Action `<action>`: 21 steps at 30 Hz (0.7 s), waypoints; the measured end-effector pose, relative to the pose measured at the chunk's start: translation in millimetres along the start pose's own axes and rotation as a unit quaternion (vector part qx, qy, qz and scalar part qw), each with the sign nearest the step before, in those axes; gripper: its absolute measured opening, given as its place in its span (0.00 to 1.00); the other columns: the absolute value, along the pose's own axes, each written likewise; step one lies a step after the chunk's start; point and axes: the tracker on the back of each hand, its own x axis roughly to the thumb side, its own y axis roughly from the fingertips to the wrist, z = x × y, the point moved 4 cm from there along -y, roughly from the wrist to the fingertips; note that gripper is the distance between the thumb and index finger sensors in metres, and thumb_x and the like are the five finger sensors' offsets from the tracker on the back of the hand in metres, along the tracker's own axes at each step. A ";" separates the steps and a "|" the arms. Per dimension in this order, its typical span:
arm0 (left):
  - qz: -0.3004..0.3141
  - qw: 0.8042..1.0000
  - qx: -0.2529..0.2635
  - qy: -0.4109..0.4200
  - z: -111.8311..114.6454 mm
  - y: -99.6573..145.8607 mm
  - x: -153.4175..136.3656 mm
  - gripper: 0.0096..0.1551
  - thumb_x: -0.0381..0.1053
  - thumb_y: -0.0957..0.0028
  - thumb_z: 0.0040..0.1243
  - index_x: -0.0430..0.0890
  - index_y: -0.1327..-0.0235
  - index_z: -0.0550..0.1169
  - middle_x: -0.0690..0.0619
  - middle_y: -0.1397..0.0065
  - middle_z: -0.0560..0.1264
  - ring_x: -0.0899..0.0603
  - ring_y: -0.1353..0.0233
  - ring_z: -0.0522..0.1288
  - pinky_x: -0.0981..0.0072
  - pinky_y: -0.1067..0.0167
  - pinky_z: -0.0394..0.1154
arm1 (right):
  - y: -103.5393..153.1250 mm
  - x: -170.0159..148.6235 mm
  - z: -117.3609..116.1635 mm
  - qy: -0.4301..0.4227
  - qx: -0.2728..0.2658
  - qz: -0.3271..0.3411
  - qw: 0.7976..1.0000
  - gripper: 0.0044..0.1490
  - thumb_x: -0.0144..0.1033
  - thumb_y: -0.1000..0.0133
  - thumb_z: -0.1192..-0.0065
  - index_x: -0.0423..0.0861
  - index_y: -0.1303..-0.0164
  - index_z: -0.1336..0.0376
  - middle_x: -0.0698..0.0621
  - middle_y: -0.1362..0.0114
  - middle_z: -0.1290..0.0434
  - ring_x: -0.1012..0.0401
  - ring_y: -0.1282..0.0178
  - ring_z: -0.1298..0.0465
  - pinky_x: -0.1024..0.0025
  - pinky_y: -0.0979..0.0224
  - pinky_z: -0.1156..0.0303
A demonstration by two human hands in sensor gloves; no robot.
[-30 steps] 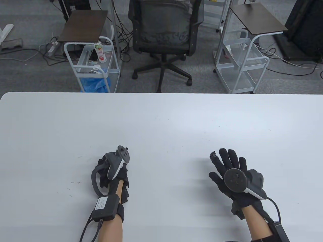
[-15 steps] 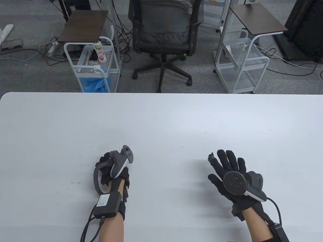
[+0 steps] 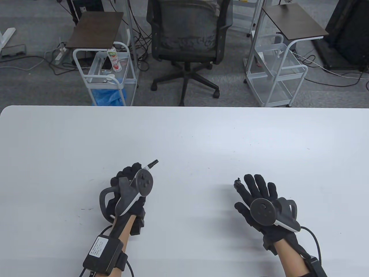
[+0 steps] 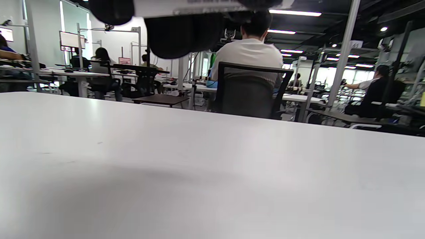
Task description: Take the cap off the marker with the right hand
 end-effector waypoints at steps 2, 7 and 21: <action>0.018 1.000 0.003 0.004 3.8 6.4 5.2 0.30 0.50 0.39 0.46 0.45 0.23 0.62 0.49 0.25 0.71 0.42 0.28 0.71 0.46 0.25 0.66 | -0.9 0.4 -2.1 0.002 0.005 0.000 1.000 0.45 0.54 0.37 0.57 0.49 0.09 0.57 0.35 0.07 0.61 0.37 0.13 0.63 0.32 0.20 0.65; 0.056 0.998 -0.026 0.021 39.3 22.5 17.4 0.30 0.50 0.39 0.46 0.46 0.23 0.63 0.51 0.25 0.71 0.43 0.28 0.71 0.46 0.24 0.65 | -0.7 -0.8 -9.5 0.006 0.018 -0.007 1.000 0.45 0.54 0.37 0.57 0.49 0.10 0.56 0.35 0.07 0.60 0.37 0.13 0.63 0.32 0.20 0.65; 0.160 0.976 -0.137 0.049 70.8 40.0 43.3 0.30 0.50 0.40 0.48 0.47 0.22 0.66 0.50 0.27 0.72 0.43 0.30 0.71 0.43 0.23 0.62 | -17.9 51.8 24.0 -0.006 -0.034 0.040 0.999 0.45 0.54 0.36 0.57 0.47 0.10 0.54 0.34 0.07 0.53 0.37 0.12 0.52 0.32 0.19 0.51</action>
